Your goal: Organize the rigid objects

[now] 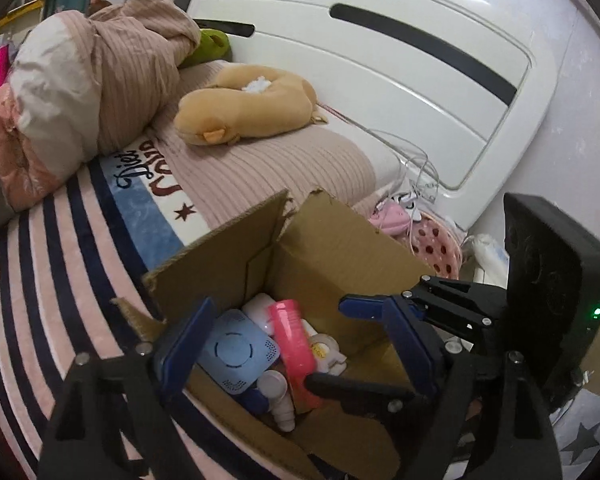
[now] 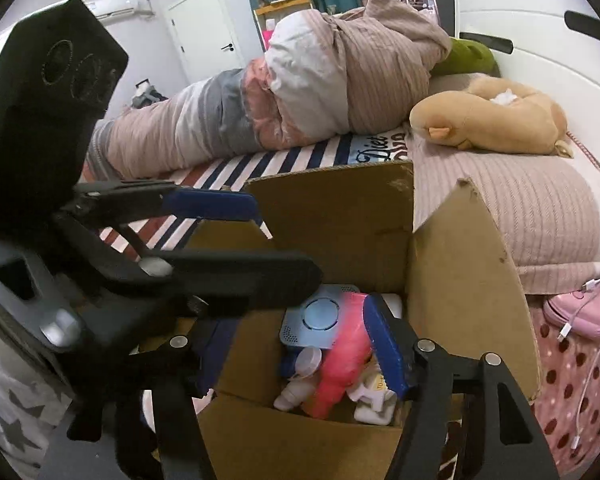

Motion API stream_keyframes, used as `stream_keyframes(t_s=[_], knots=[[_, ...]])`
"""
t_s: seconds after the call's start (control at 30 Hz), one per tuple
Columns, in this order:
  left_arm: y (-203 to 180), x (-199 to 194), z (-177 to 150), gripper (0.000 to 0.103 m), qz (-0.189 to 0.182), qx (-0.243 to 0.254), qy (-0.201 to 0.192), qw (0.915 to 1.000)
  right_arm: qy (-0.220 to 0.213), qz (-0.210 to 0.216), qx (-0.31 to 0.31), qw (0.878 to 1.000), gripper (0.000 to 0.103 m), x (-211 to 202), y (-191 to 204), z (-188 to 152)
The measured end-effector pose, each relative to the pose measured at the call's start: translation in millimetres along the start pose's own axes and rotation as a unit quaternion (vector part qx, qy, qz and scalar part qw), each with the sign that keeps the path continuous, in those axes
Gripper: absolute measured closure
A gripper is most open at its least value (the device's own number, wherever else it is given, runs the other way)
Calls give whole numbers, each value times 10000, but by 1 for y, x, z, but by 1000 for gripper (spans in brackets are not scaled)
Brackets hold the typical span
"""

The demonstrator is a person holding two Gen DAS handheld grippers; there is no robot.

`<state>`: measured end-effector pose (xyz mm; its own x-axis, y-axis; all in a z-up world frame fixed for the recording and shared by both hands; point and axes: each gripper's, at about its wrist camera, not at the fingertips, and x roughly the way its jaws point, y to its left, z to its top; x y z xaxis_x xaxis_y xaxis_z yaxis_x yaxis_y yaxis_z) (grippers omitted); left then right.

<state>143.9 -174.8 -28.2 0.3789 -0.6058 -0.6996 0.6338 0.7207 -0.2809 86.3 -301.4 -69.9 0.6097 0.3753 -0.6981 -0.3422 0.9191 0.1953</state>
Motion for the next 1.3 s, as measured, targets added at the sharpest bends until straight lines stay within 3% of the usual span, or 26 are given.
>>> stream_keyframes(t_s=[0.13,0.27,0.33,0.43,0.57,0.63,0.77,0.9,1.3], knots=[[3,-22,-5,10,294,-53,-256,9992,-102,43,-51,9999,34,-8,1,1],[3,-55,-17,1,812,-79,-735,9940,-513,42,-416,9978,10,-23,9,6],[2,-74,-24,1,1168,-129,-1006,9880,-755,77,-587,9954,5,-32,13,7],[-1,-100,-38,1,1911,-207,-1380,9716,-1202,26,-986,9878,5,-47,25,11],[-1,-131,-62,1,2859,-413,-1877,9388,-1931,-85,-1614,9678,0,-69,46,12],[5,-144,-75,1,3120,-651,-2046,9255,-2124,-28,-1814,9602,0,-74,57,12],[19,-161,-95,1,3189,-1060,-2215,9154,-2194,286,-1849,9575,0,-80,66,12],[22,-168,-110,1,3470,-1162,-2229,9035,-2144,446,-1757,9598,0,-80,68,11],[20,-171,-118,1,3561,-1230,-2230,8991,-1955,572,-1548,9667,0,-77,64,12]])
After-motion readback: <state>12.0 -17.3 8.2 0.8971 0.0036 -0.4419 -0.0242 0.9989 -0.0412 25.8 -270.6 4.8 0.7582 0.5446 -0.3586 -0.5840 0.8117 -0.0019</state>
